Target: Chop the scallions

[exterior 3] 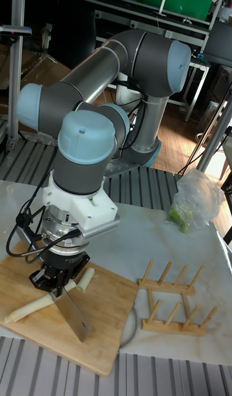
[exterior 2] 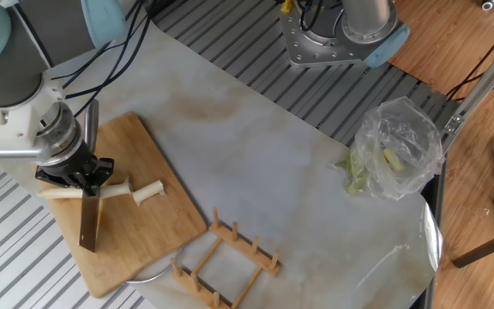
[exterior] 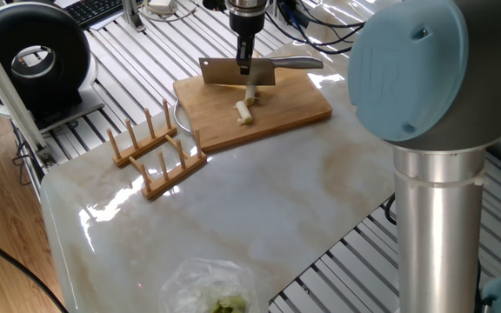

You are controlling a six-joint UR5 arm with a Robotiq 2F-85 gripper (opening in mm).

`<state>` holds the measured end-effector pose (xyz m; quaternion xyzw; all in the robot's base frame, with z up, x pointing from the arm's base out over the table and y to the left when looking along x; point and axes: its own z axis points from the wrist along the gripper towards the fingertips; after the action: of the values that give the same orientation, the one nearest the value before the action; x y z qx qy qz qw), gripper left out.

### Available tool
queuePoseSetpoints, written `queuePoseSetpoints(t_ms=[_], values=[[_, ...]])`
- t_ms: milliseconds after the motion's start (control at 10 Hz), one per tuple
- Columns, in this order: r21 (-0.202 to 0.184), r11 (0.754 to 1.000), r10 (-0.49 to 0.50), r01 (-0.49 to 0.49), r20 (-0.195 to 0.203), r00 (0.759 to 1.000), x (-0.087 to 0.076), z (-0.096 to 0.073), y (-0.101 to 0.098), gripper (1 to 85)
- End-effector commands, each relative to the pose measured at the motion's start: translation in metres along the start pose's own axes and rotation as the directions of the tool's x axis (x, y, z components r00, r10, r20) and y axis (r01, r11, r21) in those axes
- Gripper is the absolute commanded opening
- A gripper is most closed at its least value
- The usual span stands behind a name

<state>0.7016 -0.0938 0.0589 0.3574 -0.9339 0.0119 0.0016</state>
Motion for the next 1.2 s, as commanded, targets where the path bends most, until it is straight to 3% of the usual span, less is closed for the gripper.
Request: queuePoseSetpoints(t_ms=[0, 400, 1100], values=[[-0.01, 1.0, 0.004, -0.003, 0.031, 1.0, -0.007, -0.003, 0.002, 1.3], [-0.027, 1.0, 0.004, -0.002, 0.081, 0.997, -0.013, -0.003, 0.004, 1.3], [-0.029, 1.0, 0.004, -0.001, 0.121, 0.993, -0.019, -0.003, 0.004, 1.3]])
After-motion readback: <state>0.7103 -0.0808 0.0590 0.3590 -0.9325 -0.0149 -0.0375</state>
